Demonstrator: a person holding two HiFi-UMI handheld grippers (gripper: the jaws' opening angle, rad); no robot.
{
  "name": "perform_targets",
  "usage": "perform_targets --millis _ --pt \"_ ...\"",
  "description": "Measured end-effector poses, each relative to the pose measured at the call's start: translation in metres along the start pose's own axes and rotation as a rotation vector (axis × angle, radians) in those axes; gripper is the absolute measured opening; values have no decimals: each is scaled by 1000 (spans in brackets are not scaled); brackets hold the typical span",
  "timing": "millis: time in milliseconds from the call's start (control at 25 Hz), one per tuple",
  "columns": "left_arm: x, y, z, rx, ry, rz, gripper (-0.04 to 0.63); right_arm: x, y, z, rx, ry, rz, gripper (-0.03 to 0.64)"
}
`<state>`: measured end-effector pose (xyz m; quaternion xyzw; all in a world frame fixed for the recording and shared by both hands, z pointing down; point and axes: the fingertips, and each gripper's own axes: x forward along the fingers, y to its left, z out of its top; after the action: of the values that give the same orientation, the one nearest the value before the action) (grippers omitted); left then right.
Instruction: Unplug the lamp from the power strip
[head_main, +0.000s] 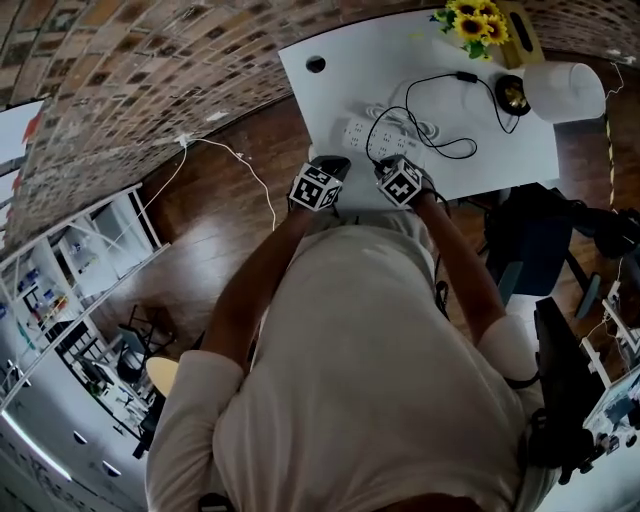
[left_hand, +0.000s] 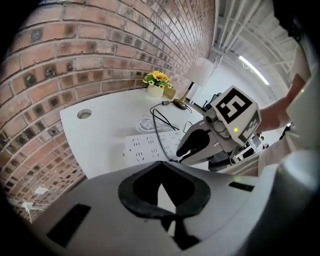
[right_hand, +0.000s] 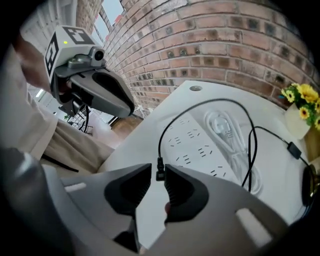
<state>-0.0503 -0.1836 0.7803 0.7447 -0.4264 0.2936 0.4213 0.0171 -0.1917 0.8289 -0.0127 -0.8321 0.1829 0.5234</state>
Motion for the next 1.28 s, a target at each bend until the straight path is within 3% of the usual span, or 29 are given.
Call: perform_targets --millis 200,480,680,880,1040,1280 --pt "-8 -3 8 -36 -45 -10 2 -18 -2 5 19 -89 -25 141" --pt "-38 -12 55 -150 -242 -115 2 -75 -10 49 37 -274 -105 147" --pt "-67 -44 107 -44 -337 -257 2 -129 -28 69 126 -368 -229 147" --pt "-120 -61 134 62 -408 -319 2 -178 -23 101 205 -496 -326 138" --pt "-160 -58 138 79 -486 -347 2 -205 -13 124 243 -590 -400 126" --pt "-199 -30 125 37 -558 -327 2 -224 14 144 303 -709 -438 120"
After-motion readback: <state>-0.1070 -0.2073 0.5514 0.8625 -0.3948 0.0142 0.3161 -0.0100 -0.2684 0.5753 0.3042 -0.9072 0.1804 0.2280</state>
